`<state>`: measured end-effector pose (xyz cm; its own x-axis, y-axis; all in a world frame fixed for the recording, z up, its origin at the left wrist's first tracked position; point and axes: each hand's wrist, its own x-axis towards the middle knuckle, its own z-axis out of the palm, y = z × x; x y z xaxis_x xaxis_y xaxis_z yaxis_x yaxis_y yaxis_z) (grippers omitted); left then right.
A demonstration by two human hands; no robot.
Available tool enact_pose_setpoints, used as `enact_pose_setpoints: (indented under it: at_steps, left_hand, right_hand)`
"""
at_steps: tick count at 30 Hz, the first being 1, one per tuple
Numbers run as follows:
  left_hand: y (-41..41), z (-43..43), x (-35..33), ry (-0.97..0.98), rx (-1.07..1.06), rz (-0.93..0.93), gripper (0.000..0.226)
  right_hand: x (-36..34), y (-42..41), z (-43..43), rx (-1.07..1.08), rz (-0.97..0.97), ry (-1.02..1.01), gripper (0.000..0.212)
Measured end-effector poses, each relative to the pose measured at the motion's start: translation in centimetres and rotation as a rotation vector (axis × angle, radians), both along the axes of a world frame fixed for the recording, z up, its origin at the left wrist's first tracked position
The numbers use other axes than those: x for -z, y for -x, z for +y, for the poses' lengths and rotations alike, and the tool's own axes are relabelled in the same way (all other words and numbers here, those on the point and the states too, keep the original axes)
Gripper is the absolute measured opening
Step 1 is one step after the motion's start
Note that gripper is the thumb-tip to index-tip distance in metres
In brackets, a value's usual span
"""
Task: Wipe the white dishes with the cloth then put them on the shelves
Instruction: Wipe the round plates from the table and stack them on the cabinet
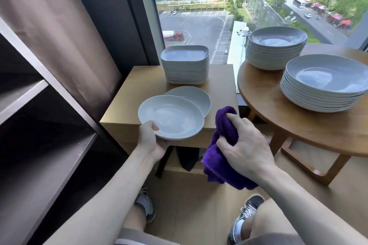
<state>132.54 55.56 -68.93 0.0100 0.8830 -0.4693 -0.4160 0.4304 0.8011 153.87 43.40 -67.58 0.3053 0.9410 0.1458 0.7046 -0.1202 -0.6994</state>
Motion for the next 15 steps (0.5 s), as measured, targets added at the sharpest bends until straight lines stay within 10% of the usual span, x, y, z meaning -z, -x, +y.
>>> enact_pose_setpoints:
  at_steps: [15]
  left_hand:
    - [-5.3,5.9,1.3,0.004,0.001,0.276,0.045]
  right_hand:
    - [-0.2,-0.8,0.5,-0.004,0.087,-0.081,0.044]
